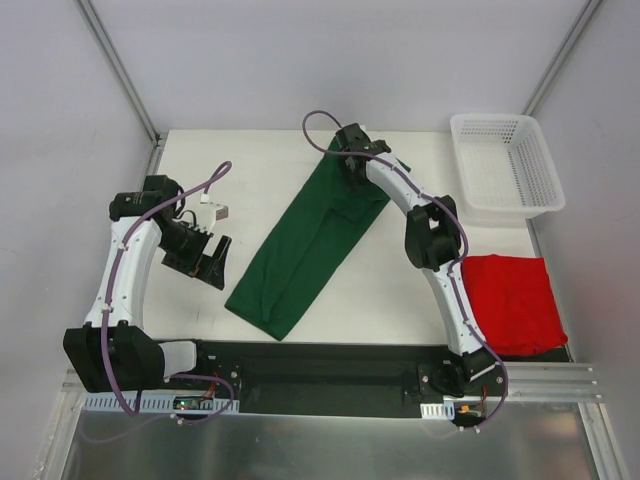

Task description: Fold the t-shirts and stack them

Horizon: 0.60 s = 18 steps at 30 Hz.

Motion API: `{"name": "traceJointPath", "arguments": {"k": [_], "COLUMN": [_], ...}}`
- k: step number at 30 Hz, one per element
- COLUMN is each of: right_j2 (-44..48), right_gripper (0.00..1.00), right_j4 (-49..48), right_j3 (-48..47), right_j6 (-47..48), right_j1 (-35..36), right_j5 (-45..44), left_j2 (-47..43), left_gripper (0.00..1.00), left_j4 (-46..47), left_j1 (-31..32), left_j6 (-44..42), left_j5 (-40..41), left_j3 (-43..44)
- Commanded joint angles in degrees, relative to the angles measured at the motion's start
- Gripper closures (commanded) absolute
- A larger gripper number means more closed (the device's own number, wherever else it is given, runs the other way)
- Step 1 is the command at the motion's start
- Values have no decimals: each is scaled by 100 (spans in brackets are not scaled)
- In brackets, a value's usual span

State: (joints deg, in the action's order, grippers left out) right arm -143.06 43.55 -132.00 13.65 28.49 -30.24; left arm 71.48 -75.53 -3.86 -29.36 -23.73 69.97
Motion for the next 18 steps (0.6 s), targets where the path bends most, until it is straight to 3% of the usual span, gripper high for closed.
{"name": "traceJointPath", "arguments": {"k": [1,3,4,6,7,10,14,18], "right_j2": [744,1059,1192,1464,1709,1957,2194,1748], "right_gripper": [4,4,4,4,4,4,4,4], "right_j4": [-708,-542,-454,-268,-312,-286,-66,487], "right_j3": [-528,-441,-353,173,462,1264,2002,1793], "right_j6": [-134,-518,-1095,-1695,-2021,-2209,-1754,-1540], "right_j1": [43,-36,-89,-142,-133,121,797,1622], "right_j5": [140,893,1863,2861,4014,5287,5126,4431], "left_j2": [-196,-214,-214,-187,-153,-82,-38,-38], "left_gripper": [1,1,1,1,1,1,1,1], "left_j4": [-560,-560,-560,-560,-560,-551,-525,-516], "left_j1": [-45,-45,-54,-54,-45,-54,-45,-36], "left_j6": [10,27,27,19,27,19,-17,-34], "left_j5": [-220,-246,-273,-282,-317,-369,-440,-458], "left_j3": [148,139,139,148,157,201,201,175]}}
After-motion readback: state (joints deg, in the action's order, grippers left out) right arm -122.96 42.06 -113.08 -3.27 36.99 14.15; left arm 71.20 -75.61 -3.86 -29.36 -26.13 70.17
